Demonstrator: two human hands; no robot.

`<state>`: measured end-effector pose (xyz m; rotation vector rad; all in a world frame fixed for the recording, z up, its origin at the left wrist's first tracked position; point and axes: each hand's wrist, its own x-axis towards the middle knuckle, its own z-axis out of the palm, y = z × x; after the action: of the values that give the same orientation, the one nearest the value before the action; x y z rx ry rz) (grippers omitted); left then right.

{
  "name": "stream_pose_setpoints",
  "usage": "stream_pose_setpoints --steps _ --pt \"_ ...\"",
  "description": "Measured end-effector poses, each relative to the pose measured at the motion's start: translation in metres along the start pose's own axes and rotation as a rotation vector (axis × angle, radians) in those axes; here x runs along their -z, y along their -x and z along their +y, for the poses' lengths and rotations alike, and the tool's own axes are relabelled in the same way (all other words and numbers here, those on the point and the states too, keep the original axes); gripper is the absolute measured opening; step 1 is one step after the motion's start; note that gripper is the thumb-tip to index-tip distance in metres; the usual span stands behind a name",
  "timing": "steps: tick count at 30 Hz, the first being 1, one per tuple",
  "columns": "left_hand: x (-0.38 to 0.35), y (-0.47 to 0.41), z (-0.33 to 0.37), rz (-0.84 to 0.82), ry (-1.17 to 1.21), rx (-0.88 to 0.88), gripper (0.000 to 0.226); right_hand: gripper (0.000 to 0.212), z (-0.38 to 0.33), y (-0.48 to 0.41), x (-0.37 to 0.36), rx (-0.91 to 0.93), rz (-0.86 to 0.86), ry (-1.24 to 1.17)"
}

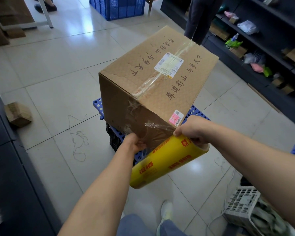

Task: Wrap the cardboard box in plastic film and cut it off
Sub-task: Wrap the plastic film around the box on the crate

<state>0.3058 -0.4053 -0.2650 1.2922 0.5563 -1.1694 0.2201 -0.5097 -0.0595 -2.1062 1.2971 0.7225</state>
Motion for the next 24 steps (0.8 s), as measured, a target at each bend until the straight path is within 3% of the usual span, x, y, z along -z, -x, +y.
stream_pose_setpoints --steps 7,11,16,18,21,24 --pt "0.014 -0.007 -0.012 0.062 0.052 -0.002 0.054 0.038 -0.001 0.001 0.001 0.000 -0.007 -0.003" --pt "0.013 -0.008 -0.007 0.043 0.143 -0.059 0.047 0.044 -0.001 0.000 0.000 0.000 -0.010 -0.012" --pt "0.021 0.011 0.001 0.047 0.011 -0.073 0.031 0.049 -0.001 0.002 0.000 0.000 -0.025 -0.018" --pt "0.018 0.032 0.006 -0.033 -0.120 -0.076 0.015 0.051 -0.001 0.003 0.000 -0.002 -0.032 -0.016" --pt "0.007 0.072 0.018 -0.288 -0.330 -0.164 0.003 0.052 -0.002 0.005 0.000 -0.007 -0.025 -0.018" --pt "-0.005 0.090 0.028 -0.364 -0.229 -0.299 0.010 0.053 -0.001 0.005 0.000 -0.013 -0.024 -0.010"
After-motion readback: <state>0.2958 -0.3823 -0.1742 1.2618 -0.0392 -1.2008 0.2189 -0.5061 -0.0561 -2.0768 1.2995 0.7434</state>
